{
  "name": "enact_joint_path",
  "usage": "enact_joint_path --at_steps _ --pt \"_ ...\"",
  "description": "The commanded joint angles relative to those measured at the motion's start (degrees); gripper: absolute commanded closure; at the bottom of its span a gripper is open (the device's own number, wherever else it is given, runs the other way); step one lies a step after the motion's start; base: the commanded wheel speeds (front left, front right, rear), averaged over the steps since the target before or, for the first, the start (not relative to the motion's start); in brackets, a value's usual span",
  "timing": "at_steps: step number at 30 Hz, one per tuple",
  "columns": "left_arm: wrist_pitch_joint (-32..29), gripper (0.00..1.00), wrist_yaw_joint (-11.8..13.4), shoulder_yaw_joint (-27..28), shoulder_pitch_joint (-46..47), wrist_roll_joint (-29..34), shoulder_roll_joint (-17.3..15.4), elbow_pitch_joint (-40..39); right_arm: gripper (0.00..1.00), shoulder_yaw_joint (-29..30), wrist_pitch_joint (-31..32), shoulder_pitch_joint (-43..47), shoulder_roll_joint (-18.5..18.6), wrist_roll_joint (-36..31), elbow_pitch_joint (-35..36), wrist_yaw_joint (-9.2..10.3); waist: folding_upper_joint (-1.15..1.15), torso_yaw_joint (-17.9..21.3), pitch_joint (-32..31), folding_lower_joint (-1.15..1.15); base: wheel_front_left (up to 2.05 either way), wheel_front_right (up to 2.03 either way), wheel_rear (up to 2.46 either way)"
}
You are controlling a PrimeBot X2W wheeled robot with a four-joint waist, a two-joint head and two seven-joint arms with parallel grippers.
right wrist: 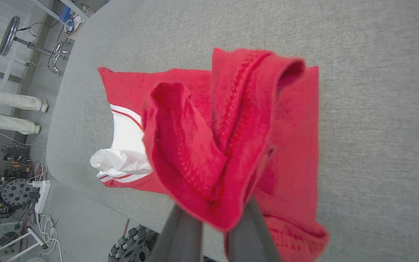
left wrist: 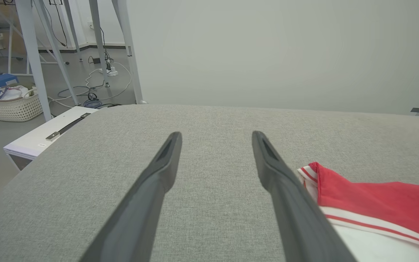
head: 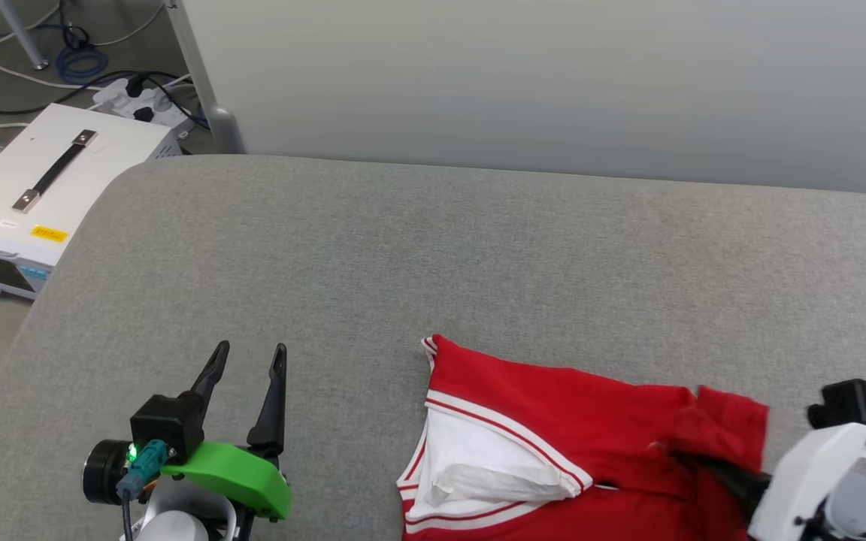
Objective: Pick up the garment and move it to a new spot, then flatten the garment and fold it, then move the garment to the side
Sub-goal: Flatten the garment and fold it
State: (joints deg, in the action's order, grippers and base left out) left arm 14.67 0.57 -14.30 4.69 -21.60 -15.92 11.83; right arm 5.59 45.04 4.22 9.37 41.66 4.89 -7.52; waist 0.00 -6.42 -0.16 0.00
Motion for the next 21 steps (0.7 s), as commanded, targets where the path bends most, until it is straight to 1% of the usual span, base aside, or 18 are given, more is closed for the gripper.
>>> enact_joint_path --at_steps 1,4,6,9,12,13,21 --pt "0.3 0.00 -0.3 0.4 -0.9 0.6 0.4 0.0 1.00 -0.8 0.8 -0.2 -1.6 -0.6 0.8 0.03 0.00 -0.6 -0.1 0.00 0.00 0.00 0.00" --pt "0.3 0.00 -0.6 0.8 -0.8 0.9 0.7 0.0 1.00 -2.3 2.4 -1.1 -4.7 -1.1 1.5 0.03 0.00 -1.4 -0.1 0.00 0.00 0.00 0.00" --pt "0.3 0.00 -0.8 1.1 -0.8 1.0 0.8 0.1 1.00 -3.6 3.2 -1.6 -5.8 -0.6 1.6 0.03 0.00 -2.0 -0.1 0.00 0.00 0.00 0.00" --pt "0.3 0.00 -0.9 1.7 -0.8 1.2 1.0 0.0 1.00 -4.8 2.8 -2.5 -6.4 1.1 0.9 0.03 0.00 -2.7 -0.1 0.00 0.00 0.00 0.00" --pt "0.3 0.00 -1.1 2.1 -0.9 1.4 1.1 0.2 1.00 -7.7 -0.7 -3.9 -6.5 5.0 -1.6 0.03 0.00 -3.6 -0.1 0.00 0.00 0.00 0.00" --pt "0.3 0.00 -1.2 2.3 -0.9 1.6 1.2 0.3 1.00 -10.0 -2.9 -5.0 -6.5 6.5 -3.4 0.03 0.00 -4.2 0.0 0.00 0.00 0.00 0.00" --pt "0.3 0.00 -1.7 3.1 -0.7 2.0 1.1 0.5 1.00 -17.4 -11.1 -10.4 -6.5 8.7 -12.1 0.03 0.00 -6.3 0.4 0.00 0.00 0.00 0.00"
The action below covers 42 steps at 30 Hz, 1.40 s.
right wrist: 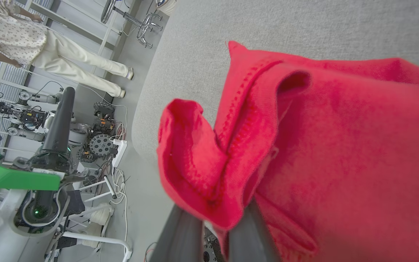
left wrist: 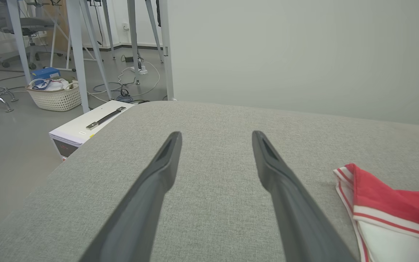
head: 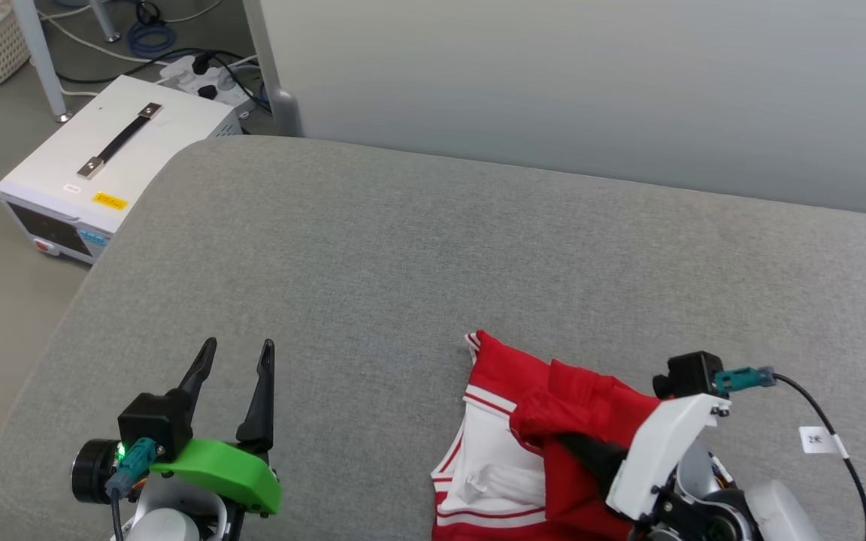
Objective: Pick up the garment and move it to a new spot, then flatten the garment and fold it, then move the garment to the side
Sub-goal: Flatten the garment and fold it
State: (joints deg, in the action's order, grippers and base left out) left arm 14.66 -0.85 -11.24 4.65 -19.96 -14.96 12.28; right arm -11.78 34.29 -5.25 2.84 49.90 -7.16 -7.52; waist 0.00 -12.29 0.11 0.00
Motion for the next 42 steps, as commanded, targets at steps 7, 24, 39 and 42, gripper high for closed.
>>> enact_joint_path --at_steps 7,24,39,42 --pt "0.3 0.00 -0.6 0.2 -0.3 0.7 0.2 0.3 1.00 -4.4 -6.8 -6.7 0.0 -0.2 -11.0 0.03 0.00 -2.1 0.7 0.00 0.00 0.00 0.00" --pt "0.3 0.00 -0.8 0.3 -0.3 0.9 0.0 1.5 0.00 -17.8 -10.2 -13.8 0.0 -2.2 -16.1 0.03 0.00 -1.7 -0.4 0.00 0.00 0.00 0.00" --pt "0.3 0.00 -1.2 0.0 -0.3 0.0 1.1 -1.2 0.00 -5.2 -12.8 -15.1 7.0 -21.0 -4.2 0.03 0.00 3.8 -1.1 0.00 0.00 0.00 0.00" --pt "0.3 0.00 -1.3 0.2 -0.1 -0.2 1.7 -2.0 0.00 -2.7 -15.7 -14.4 10.7 -24.4 -1.2 0.03 0.00 4.6 -0.8 0.00 0.00 0.00 0.00"
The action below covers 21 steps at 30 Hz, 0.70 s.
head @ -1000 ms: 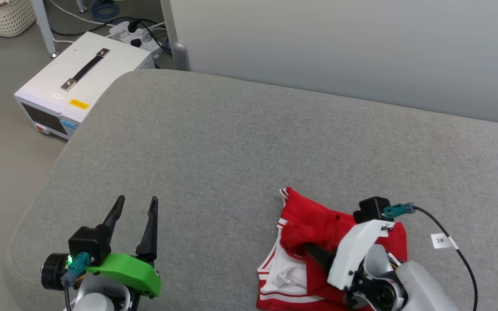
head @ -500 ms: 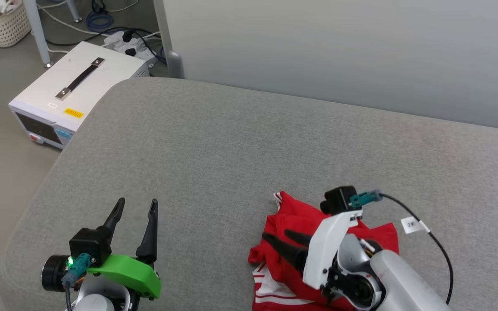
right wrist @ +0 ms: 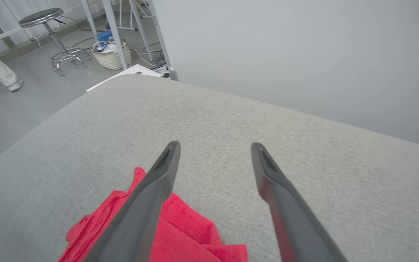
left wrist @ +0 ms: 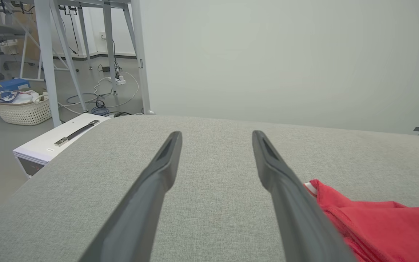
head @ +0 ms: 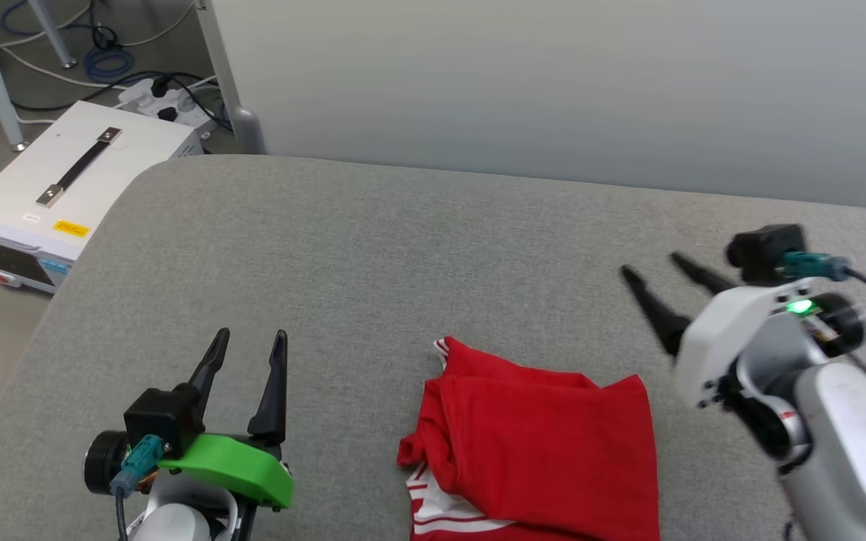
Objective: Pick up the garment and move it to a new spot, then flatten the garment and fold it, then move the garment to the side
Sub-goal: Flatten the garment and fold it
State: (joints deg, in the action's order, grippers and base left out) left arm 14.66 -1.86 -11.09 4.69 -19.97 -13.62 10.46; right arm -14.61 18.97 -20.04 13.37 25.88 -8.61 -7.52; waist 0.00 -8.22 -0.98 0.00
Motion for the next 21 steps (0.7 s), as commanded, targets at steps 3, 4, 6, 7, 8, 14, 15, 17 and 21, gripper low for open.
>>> enact_joint_path --at_steps 3,4,6,7,8,14,15,17,21 --pt "0.3 0.00 -0.6 0.4 0.0 -0.3 1.1 -1.0 0.00 2.7 -3.9 2.0 3.6 -3.2 2.5 0.03 0.00 1.4 0.7 0.00 0.00 0.00 0.00" --pt "0.3 0.00 -0.6 0.5 -0.1 -0.2 1.3 -1.2 0.00 3.9 -4.8 2.7 4.3 -4.1 2.9 0.03 0.00 1.6 0.8 0.00 0.00 0.00 0.00" --pt "0.3 0.00 -0.8 0.8 0.0 0.0 1.7 -1.7 0.00 6.1 -7.2 4.2 5.5 -5.5 3.9 0.03 0.00 2.0 1.2 0.00 0.00 0.00 0.00" --pt "0.3 0.00 -0.9 0.8 0.0 0.2 2.0 -1.9 0.00 7.2 -8.7 5.2 6.2 -6.4 4.4 0.03 0.00 2.1 1.3 0.00 0.00 0.00 0.00" --pt "0.3 0.00 -1.0 0.9 0.0 0.4 2.3 -2.1 0.00 7.9 -9.9 6.1 6.7 -7.2 4.9 0.03 0.00 2.3 1.4 0.00 0.00 0.00 0.00" --pt "0.3 0.00 -2.0 1.9 -0.3 1.4 4.4 -4.0 0.00 15.5 -15.7 13.1 3.6 -9.2 8.7 0.03 0.00 3.0 2.3 0.00 0.00 0.00 0.00" --pt "0.3 0.00 -2.1 2.1 -0.5 1.6 4.7 -4.3 0.00 16.1 -16.4 14.1 2.9 -9.6 9.5 0.03 0.00 3.1 2.4 0.00 0.00 0.00 0.00" --pt "0.3 0.00 -2.4 2.7 -0.9 2.2 5.2 -4.7 0.00 17.7 -18.1 16.4 1.0 -10.1 11.3 0.03 0.00 3.3 2.6 0.00 0.00 0.00 0.00" --pt "0.3 0.00 -2.9 3.6 -2.0 4.3 5.8 -5.5 0.00 18.8 -21.0 20.6 -1.7 -11.0 13.2 0.03 0.00 3.6 3.0 0.00 0.00 0.00 0.00"
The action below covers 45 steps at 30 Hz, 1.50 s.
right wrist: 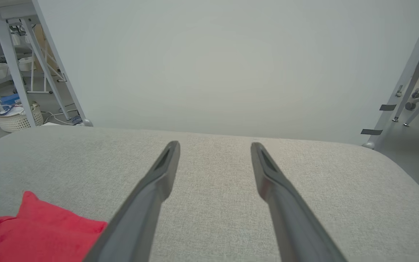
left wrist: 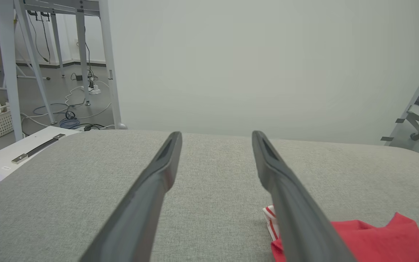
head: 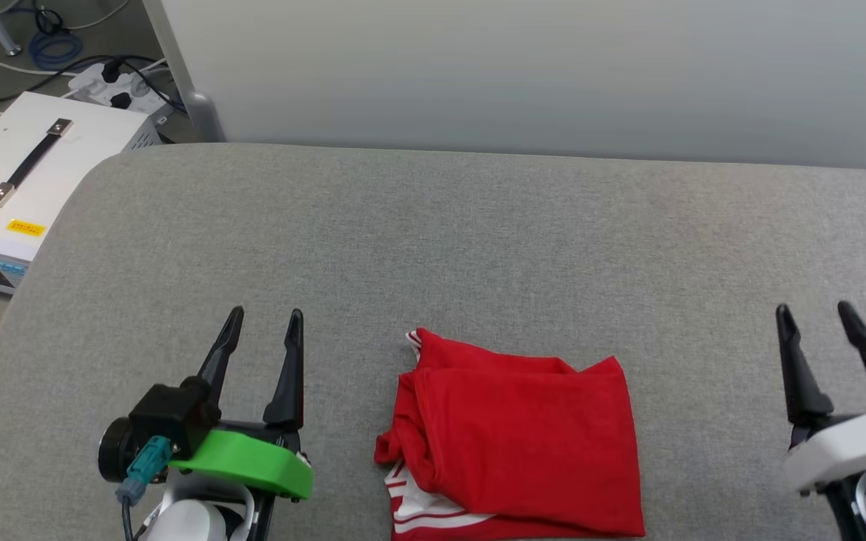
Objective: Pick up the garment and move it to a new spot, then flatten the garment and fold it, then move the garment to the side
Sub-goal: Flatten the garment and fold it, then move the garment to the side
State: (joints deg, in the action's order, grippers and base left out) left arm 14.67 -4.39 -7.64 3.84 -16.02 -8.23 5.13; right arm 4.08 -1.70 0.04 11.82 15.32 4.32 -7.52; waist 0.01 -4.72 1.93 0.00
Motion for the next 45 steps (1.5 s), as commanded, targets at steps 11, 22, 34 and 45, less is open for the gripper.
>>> enact_joint_path --at_steps 11,22,34,45 --pt "0.3 0.00 -1.8 2.2 -2.8 4.9 2.2 -1.6 0.00 0.1 -2.6 3.7 -4.2 -1.1 -0.9 0.03 -0.01 0.6 0.2 0.00 0.00 0.00 0.00" --pt "0.3 0.00 -2.7 2.8 -1.4 5.9 3.1 -1.9 0.00 -4.9 14.4 3.4 -1.3 3.4 1.2 0.03 -0.01 -0.5 2.3 0.00 0.00 0.00 0.00" --pt "0.3 0.00 -3.0 1.8 1.2 6.4 3.6 -1.1 0.00 -8.7 49.4 -1.5 -2.5 8.9 5.8 0.03 -0.01 -4.2 7.4 0.00 0.00 0.00 0.00" --pt "0.3 0.00 -3.1 0.1 3.4 6.0 3.6 -0.8 0.00 -8.2 52.7 -4.4 -7.1 5.8 -4.9 0.03 -0.01 -8.1 10.1 0.00 0.00 0.00 0.00"
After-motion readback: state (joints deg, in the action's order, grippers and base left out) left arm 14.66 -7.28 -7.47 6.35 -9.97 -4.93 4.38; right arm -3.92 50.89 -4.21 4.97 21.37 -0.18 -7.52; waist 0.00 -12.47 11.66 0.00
